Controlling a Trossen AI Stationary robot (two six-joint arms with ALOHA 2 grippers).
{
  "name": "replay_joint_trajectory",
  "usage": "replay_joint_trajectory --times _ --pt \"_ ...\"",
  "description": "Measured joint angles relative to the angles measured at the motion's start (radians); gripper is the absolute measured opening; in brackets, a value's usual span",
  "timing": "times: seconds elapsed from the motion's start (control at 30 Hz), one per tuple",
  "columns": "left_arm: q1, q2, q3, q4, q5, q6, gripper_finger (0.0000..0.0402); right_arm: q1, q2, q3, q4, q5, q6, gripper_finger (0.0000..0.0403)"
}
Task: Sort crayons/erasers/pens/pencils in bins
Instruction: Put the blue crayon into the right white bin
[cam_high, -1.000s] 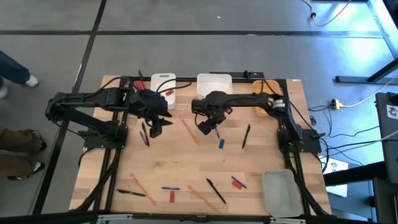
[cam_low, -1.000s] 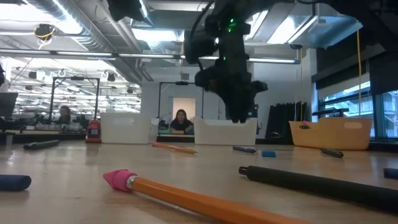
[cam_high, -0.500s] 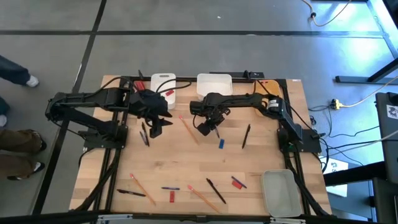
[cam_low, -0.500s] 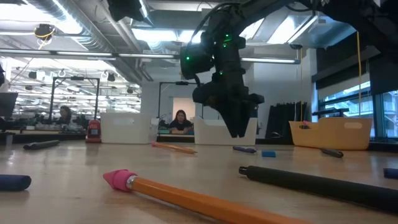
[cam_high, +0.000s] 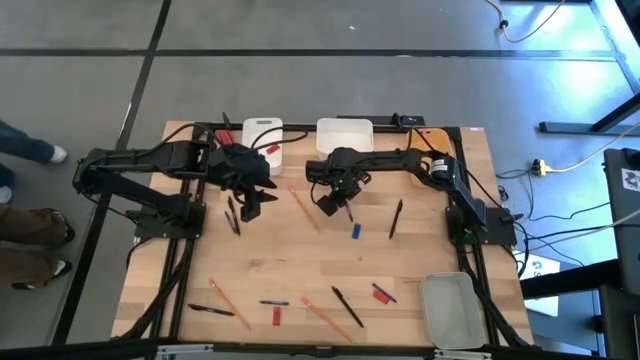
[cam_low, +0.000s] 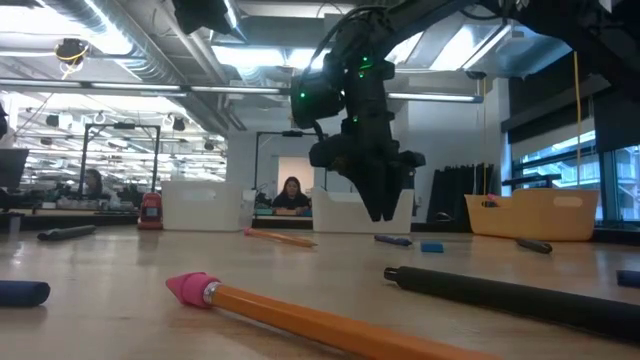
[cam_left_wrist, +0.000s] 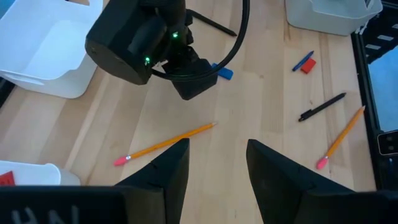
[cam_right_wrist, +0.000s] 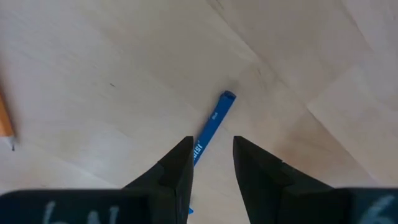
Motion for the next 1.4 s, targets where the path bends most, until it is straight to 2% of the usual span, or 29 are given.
replay_joint_trajectory --times 0.3,0.73,0.97,1.13,1.27,1.4 --pt "0.0 0.0 0.0 -0.001 0.0 0.001 0.0151 -0.006 0.0 -0.066 0.041 -0.011 0.002 0.0115" --pt "0.0 0.0 0.0 -0.002 0.0 0.002 0.0151 -0.006 0.0 -0.071 0.08 -0.02 0.002 0.0115" --pt "0.0 0.0 0.0 -0.001 0.0 0.002 0.0151 -0.008 -0.011 -0.156 0.147 -0.041 0.001 0.0115" --pt "0.0 0.0 0.0 -0.001 0.0 0.002 0.0151 -0.008 -0.01 -0.164 0.162 -0.041 -0.044 0.0115" --pt "0.0 0.0 0.0 -0.002 0.0 0.002 0.0151 -0.008 -0.008 -0.165 0.165 -0.041 -0.055 0.0095" --pt "0.0 0.0 0.0 -0.002 0.0 0.001 0.0151 -0.007 -0.007 -0.166 0.168 -0.025 -0.057 0.0052"
